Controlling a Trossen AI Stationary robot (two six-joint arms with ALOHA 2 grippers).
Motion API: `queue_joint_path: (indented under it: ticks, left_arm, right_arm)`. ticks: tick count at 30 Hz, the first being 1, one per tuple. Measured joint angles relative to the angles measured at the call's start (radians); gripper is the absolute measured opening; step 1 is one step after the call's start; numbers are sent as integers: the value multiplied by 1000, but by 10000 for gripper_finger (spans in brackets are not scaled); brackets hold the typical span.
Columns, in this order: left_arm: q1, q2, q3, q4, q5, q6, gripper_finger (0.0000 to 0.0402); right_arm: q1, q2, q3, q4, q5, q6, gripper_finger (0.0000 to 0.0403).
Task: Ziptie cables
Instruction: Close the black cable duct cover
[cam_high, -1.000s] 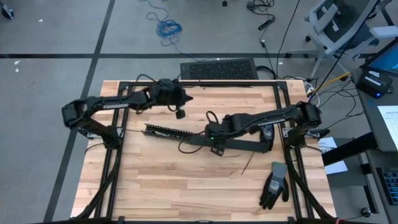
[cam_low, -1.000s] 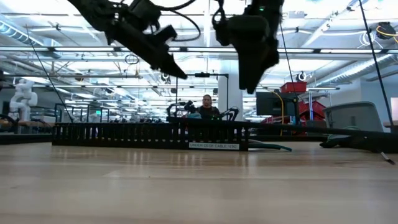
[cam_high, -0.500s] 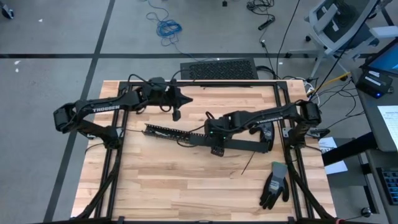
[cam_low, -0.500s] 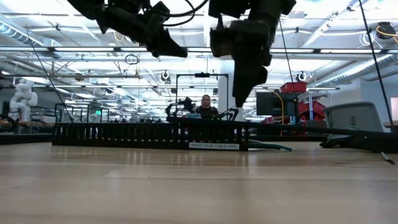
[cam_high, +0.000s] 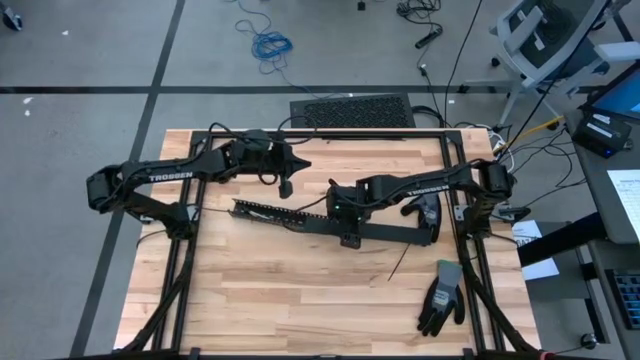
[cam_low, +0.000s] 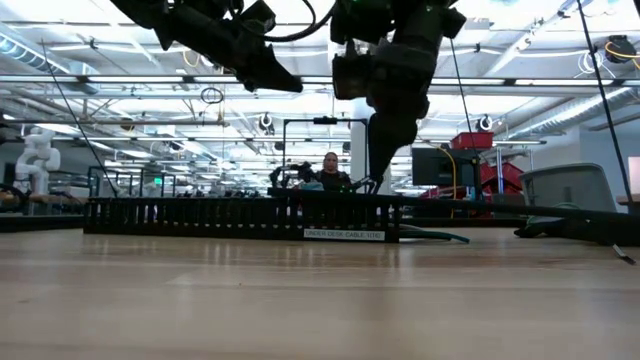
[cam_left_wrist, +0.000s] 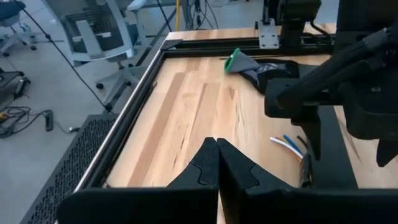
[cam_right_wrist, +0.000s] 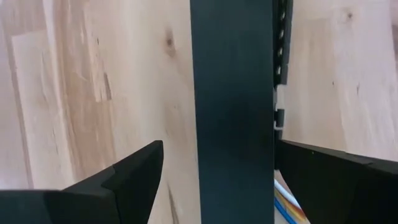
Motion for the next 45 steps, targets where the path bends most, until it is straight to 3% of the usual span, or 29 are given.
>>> queue_joint_path:
  ticks: [45]
  left_arm:
    - [0, 5, -1, -77, -19, 2, 0]
  right_arm:
    - [1, 61, 0, 76, 37, -23, 297]
